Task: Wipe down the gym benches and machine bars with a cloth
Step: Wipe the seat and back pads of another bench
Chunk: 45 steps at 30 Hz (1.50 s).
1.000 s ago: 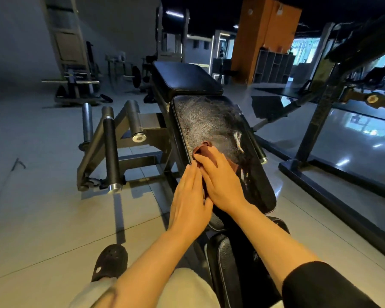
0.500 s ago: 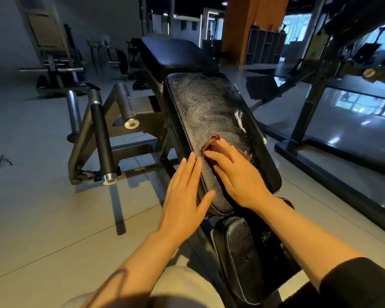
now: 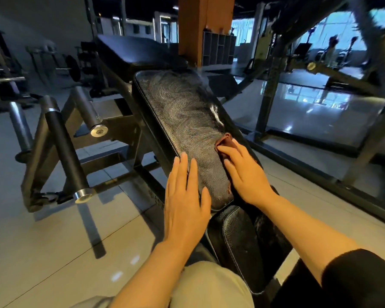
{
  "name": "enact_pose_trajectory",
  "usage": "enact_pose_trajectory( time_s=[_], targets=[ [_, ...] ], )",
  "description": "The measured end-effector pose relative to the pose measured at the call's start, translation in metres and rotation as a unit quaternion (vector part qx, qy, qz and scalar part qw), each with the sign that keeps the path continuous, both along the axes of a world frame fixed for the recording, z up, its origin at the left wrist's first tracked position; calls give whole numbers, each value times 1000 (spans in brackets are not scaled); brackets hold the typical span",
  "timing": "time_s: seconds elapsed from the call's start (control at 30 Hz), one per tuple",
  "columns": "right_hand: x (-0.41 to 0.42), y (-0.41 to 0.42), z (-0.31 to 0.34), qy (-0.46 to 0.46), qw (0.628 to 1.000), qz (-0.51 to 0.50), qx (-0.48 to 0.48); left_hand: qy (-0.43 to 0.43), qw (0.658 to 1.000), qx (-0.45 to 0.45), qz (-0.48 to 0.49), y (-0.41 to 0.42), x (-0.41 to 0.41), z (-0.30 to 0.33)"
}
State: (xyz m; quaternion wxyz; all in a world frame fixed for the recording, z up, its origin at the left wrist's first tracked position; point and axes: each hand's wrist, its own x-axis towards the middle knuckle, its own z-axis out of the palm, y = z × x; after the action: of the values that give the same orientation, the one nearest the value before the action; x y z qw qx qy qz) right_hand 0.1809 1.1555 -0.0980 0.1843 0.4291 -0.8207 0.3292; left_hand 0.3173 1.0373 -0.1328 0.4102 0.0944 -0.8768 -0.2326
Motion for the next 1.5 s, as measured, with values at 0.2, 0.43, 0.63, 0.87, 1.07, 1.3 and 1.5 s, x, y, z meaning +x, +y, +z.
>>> enact_pose_trajectory(
  time_s=[0.2,0.43,0.63,0.87,1.07,1.3,1.5],
  targets=[
    [41,-22,-4,-19,999,-25,-33,13,1000,-18,-3,5,-3,3],
    [-7,12,-5,-8,1000,-6,3,-1,998,-57,-13,0,1,3],
    [-7,-23,12,-43,995,-72,-52,-14,994,-103,-14,-9,-9,15],
    [-5,-22,12,25,998,50,14,-9,994,-104,-23,-19,-22,24],
    [-56,-63,53,37,999,9,-3,-10,991,-136,-13,-39,-35,39],
    [-91,-116,92,37,999,9,-13,-14,986,-164,27,-74,-58,79],
    [-65,-52,49,55,996,72,7,-2,985,-167,39,-90,-67,90]
  ],
)
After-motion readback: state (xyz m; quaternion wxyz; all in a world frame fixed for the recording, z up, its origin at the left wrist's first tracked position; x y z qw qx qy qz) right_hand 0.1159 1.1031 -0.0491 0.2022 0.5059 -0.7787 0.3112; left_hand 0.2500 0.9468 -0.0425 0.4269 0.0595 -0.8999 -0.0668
